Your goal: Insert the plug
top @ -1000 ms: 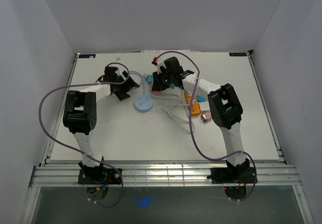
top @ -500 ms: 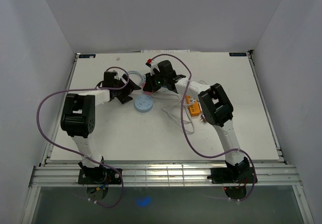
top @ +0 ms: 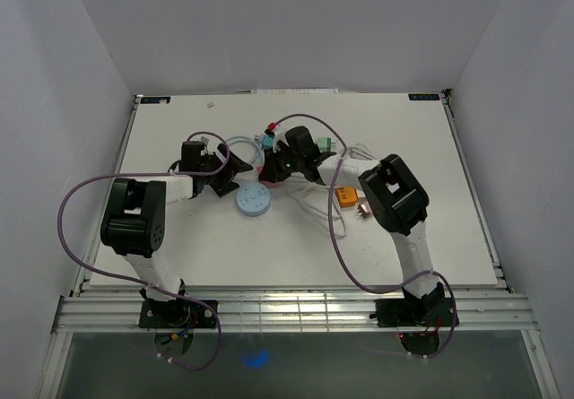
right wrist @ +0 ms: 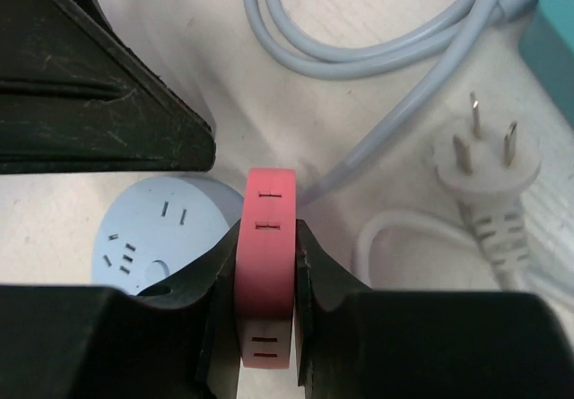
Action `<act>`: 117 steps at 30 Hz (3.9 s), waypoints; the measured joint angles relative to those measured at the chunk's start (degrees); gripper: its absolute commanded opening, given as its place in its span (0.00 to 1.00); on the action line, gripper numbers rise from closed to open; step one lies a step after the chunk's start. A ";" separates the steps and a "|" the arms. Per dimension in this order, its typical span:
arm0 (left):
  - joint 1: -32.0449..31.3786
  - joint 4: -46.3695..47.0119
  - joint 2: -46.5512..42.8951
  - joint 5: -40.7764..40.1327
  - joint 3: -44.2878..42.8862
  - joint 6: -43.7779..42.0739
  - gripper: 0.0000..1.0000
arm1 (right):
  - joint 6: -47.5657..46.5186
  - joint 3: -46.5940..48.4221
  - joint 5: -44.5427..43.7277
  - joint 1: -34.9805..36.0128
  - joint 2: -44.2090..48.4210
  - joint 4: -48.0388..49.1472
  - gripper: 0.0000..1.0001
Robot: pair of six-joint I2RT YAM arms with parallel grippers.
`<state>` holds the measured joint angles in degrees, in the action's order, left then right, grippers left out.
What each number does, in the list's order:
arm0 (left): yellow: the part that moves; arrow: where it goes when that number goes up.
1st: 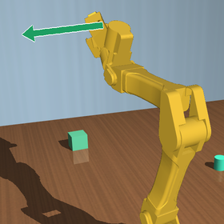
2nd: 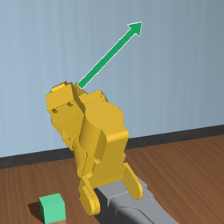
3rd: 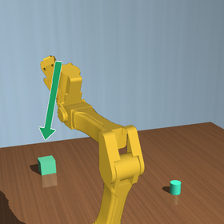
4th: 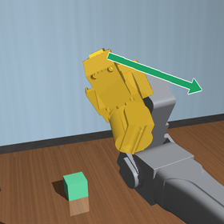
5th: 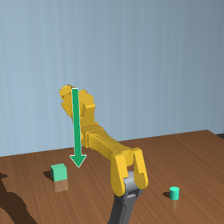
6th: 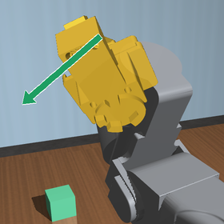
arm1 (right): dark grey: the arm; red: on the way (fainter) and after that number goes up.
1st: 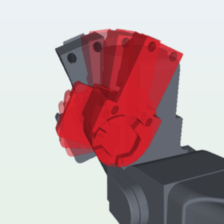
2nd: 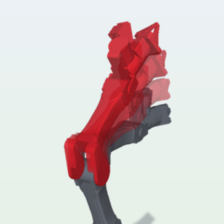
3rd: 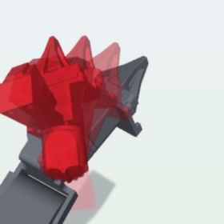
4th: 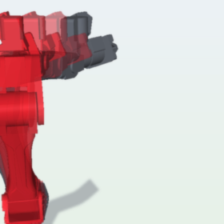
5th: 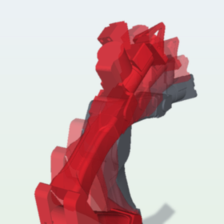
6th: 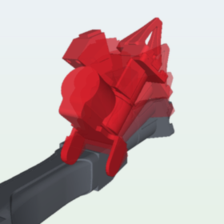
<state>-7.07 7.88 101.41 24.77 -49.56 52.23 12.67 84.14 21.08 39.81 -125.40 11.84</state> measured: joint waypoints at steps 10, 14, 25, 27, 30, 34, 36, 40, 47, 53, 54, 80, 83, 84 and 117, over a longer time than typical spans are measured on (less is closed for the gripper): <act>-2.16 -0.13 -4.70 0.79 4.87 -0.79 0.91 | 0.35 -9.16 -2.14 1.81 10.43 -4.46 0.08; -3.08 -0.04 -6.12 1.57 5.75 -0.70 0.91 | -1.14 -8.63 -3.58 2.10 13.64 -11.13 0.08; -4.31 -1.53 -4.33 0.85 2.60 -2.23 0.91 | -6.82 0.50 -6.91 1.42 14.67 -31.04 0.08; -4.00 -2.78 -2.16 0.50 -0.04 -2.45 0.91 | -8.35 1.05 -7.10 1.31 14.67 -33.16 0.08; -3.39 -5.27 0.96 -0.15 -4.04 -2.84 0.86 | -10.14 1.84 -7.34 1.14 14.69 -35.15 0.08; -2.93 -10.45 4.61 -1.38 -11.04 -4.57 0.78 | -12.85 4.07 -6.97 1.09 14.69 -37.86 0.08; -2.86 -12.41 5.79 -1.99 -14.05 -5.97 0.77 | -14.19 5.73 -6.58 1.09 14.67 -38.88 0.08; -3.02 -15.21 6.93 -3.23 -17.51 -8.02 0.73 | -16.37 8.22 -5.95 1.20 14.67 -39.28 0.08; -3.82 -18.14 10.71 -4.68 -21.84 -9.35 0.72 | -19.17 12.83 -5.97 2.62 12.02 -43.74 0.08; -2.14 -18.82 11.47 -4.37 -21.53 -8.68 0.71 | -19.80 22.43 -6.40 4.00 5.44 -50.97 0.08; -1.25 -18.58 11.02 -4.17 -20.74 -8.57 0.71 | -19.87 24.06 -6.43 4.15 4.24 -52.48 0.08; 5.11 -3.82 -2.89 1.42 2.43 -2.75 0.00 | -17.40 41.75 -5.75 6.43 -9.79 -69.26 0.08; 4.94 -2.51 -2.89 1.44 2.71 -2.91 0.00 | -17.11 42.14 -5.68 6.43 -10.47 -69.75 0.08; 4.85 -2.19 -2.89 1.44 2.73 -2.99 0.00 | -16.94 42.51 -5.84 6.43 -10.64 -70.01 0.08; 1.11 0.81 -2.86 0.98 3.04 -5.95 0.00 | -14.88 46.77 -8.09 6.32 -13.46 -72.22 0.08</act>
<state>-5.96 8.69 98.54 25.76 -46.52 46.28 -2.22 130.91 12.99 46.13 -138.87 -60.38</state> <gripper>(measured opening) 0.022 0.264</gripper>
